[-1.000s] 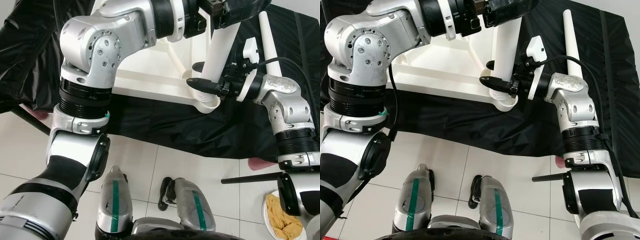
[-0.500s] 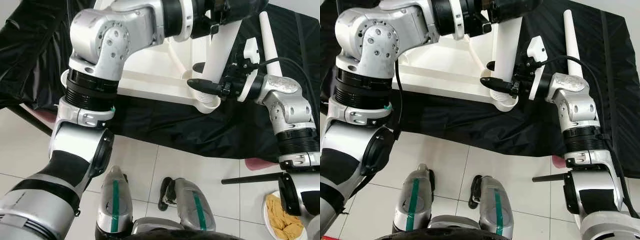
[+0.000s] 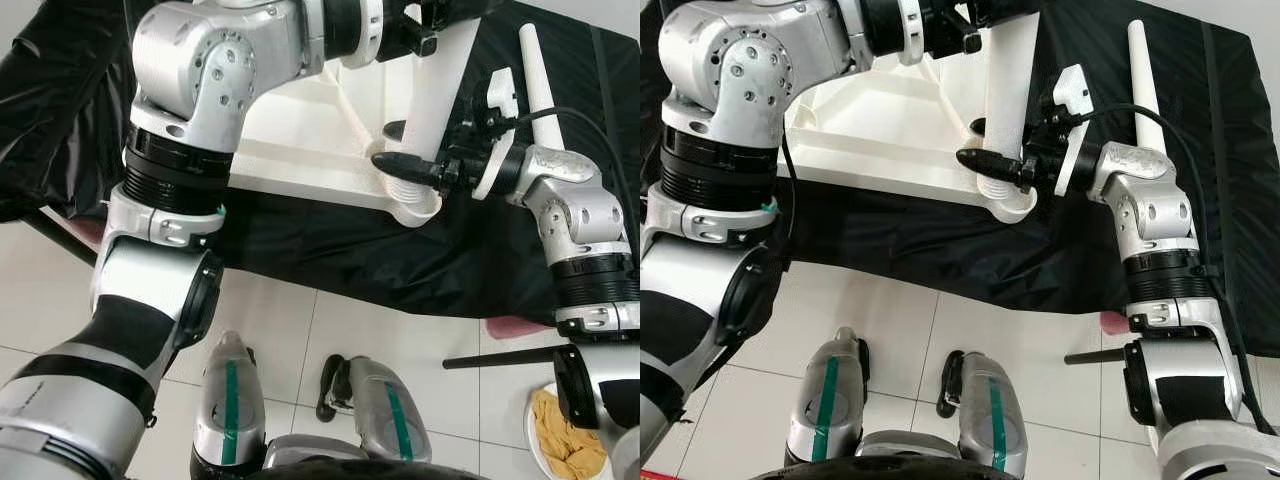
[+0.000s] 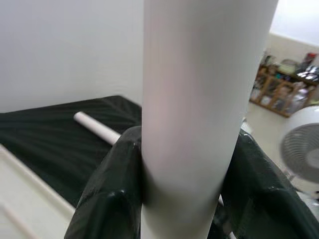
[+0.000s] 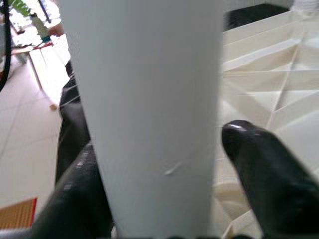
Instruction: Building children table
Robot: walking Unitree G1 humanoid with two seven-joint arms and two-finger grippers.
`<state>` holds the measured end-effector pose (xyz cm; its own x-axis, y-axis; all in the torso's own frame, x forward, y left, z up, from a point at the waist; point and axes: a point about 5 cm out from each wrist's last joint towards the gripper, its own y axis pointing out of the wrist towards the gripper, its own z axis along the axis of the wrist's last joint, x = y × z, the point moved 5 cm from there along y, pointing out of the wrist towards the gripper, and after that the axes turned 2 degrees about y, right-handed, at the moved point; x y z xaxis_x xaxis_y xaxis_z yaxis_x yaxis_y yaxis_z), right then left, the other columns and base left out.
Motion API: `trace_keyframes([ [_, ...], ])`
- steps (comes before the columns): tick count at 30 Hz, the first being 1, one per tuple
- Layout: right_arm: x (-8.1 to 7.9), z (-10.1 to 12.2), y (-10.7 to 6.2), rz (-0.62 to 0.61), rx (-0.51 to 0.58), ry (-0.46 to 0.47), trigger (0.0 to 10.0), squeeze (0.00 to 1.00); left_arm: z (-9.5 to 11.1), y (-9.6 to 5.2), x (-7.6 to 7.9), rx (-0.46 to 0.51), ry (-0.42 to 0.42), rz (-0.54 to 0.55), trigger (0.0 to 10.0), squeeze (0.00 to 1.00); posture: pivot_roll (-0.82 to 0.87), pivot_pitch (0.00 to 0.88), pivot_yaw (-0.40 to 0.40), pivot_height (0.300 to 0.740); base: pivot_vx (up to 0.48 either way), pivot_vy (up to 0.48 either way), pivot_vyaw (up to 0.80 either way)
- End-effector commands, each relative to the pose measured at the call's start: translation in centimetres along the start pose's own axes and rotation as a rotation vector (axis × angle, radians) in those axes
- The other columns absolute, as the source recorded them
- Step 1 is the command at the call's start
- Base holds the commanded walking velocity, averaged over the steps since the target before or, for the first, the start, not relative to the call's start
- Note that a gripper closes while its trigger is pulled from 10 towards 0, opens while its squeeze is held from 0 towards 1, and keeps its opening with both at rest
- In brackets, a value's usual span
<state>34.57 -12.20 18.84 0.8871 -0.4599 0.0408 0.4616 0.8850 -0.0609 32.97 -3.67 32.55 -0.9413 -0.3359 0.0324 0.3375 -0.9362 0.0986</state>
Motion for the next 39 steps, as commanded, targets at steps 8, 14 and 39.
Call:
trace_keyframes([
  [8, 1.3, 1.3, 0.2, -0.117, 0.039, -0.028, 10.0, 1.0, 0.7, 0.2, -0.9, -0.006, 0.056, 0.094, 10.0, 0.0, 0.1, 0.008, -0.091, 0.74, 0.0, 0.0, 0.0],
  [14, 2.0, 1.8, 1.7, -0.275, 0.075, -0.021, 10.0, 0.0, 1.6, -0.9, -4.4, -0.036, 0.096, 0.35, 10.0, 0.0, 0.1, 0.002, -0.097, 0.74, 0.0, 0.0, 0.0],
  [39, 0.2, 2.1, 7.8, -0.518, 0.234, 0.08, 10.0, 0.0, 2.8, -0.6, -5.9, -0.054, 0.252, 0.686, 10.0, 0.0, 0.12, 0.0, -0.122, 0.74, 0.0, 0.0, 0.0],
])
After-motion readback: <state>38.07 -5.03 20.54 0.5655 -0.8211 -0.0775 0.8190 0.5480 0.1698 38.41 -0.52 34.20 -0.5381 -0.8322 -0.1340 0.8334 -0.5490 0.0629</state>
